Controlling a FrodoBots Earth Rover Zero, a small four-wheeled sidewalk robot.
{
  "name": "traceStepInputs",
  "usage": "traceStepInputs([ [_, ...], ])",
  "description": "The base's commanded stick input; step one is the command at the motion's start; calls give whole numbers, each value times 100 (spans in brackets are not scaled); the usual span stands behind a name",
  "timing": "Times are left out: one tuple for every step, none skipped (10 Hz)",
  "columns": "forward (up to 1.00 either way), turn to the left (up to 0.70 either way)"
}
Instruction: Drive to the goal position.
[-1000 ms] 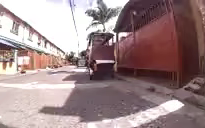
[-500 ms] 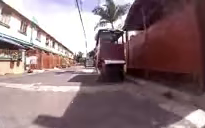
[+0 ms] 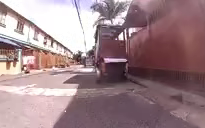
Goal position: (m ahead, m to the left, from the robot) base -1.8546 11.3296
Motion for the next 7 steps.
traceStepInputs([
  [70,27],
  [70,27],
  [70,27],
  [70,27],
  [70,27],
  [70,27],
  [70,27],
])
